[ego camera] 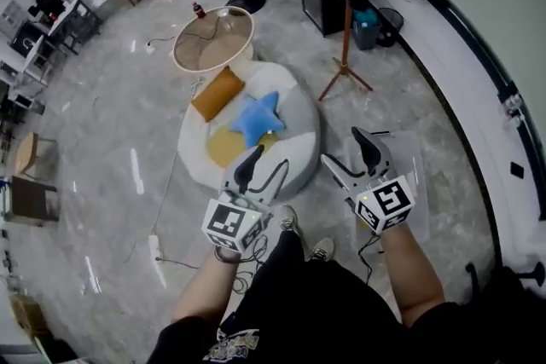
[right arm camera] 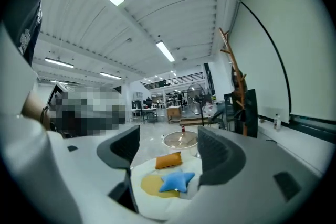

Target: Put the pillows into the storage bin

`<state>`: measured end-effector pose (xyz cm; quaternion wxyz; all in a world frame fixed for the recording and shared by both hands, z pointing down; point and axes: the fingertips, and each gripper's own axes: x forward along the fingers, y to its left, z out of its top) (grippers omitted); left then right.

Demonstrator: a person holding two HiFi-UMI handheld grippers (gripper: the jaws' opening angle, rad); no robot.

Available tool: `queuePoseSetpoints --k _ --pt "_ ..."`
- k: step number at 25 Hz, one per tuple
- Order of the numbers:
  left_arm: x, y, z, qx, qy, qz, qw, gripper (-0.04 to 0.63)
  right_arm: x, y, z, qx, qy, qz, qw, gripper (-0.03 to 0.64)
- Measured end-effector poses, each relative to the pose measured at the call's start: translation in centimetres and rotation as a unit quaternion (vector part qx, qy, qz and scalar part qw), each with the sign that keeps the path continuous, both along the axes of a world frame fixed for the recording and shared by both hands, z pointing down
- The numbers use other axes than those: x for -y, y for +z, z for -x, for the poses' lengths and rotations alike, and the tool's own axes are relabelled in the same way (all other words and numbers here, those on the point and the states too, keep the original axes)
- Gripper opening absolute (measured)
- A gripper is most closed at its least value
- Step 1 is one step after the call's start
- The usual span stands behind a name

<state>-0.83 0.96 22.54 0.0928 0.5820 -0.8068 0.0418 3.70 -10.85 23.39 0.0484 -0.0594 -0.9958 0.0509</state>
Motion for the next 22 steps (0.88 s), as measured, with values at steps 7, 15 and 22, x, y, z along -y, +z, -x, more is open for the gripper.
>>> queuePoseSetpoints --k 7,15,22 --pt "-9.0 -0.9 1.6 0.012 -0.098 -0.021 0.9948 0.215 -7.0 -0.3 3.1 0.001 -0.077 0.007 0.997 0.348" --pt "-12.4 -1.0 1.5 0.008 -0.107 -0.033 0.9937 0.215 -10.7 -0.5 3.4 -0.003 -0.084 0.005 0.996 0.35" --pt "-13.9 -0.5 2.4 -0.003 -0.092 -0.041 0.9949 0.215 -12.3 -0.1 3.9 -0.013 -0.07 0.0 0.997 0.351"
